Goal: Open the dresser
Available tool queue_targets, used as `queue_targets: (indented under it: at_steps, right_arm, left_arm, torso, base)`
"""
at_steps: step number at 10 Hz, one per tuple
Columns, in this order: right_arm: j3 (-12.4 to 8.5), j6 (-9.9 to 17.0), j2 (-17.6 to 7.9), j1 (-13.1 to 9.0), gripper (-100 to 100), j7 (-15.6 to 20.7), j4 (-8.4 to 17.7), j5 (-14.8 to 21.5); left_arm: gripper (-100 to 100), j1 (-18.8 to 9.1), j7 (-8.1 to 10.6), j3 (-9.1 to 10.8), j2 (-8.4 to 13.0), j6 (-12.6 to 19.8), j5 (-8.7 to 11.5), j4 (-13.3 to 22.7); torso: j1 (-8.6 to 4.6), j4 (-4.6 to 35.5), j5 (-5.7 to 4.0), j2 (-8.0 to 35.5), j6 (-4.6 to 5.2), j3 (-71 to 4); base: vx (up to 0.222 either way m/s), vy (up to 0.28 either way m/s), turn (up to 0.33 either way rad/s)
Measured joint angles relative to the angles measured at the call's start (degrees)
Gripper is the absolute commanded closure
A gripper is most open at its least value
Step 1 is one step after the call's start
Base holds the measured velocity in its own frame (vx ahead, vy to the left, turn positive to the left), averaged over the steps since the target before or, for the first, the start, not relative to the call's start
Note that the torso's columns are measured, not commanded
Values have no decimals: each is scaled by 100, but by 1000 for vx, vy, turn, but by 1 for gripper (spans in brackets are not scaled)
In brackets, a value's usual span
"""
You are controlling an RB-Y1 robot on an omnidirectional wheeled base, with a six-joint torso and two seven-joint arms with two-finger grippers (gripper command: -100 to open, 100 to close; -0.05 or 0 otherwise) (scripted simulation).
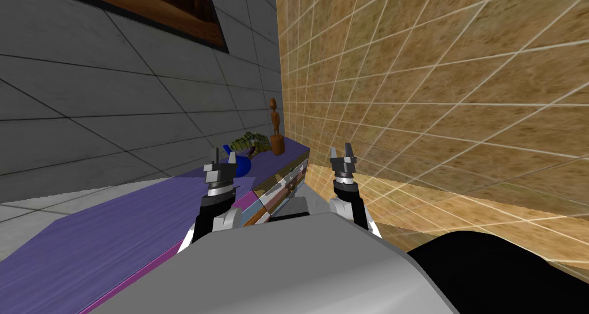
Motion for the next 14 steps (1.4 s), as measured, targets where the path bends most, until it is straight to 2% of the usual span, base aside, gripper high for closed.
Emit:
queue_targets:
  at_steps: [2, 9, 10, 11, 14]
  right_arm:
    - [0, 0, 0, 0, 0, 0, 0, 0]
    - [0, -1, 0, 0, 0, 0, -2, 0]
    - [0, -1, 0, 0, 0, 0, -2, 0]
    - [0, 0, 0, 1, 0, 0, 0, 0]
    - [1, 0, 1, 2, 0, 0, 1, 0]
  left_arm:
    - [0, 0, 0, 0, 0, 0, 0, 0]
    - [0, 0, 0, 0, 0, -1, 0, -2]
    - [-100, 0, 0, 0, 0, -1, 0, -2]
    - [-100, -3, -4, -15, 119, -9, -3, 41]
    - [-100, 54, 1, -86, 528, -25, 1, 160]
  torso:
    - [0, 600, 0, 597, 0, -1200]
    - [0, 3537, 0, 3539, 0, -7073]
    - [0, 3960, 0, 3962, 0, -7919]
    - [-2, 4148, 0, 4150, -1, -8316]
    - [-17, 4223, -5, 4212, 0, -8464]
  base:
    - [0, 0, 0]
    - [0, 0, 0]
    - [21, -12, 58]
    - [38, -36, 103]
    - [78, -99, 161]
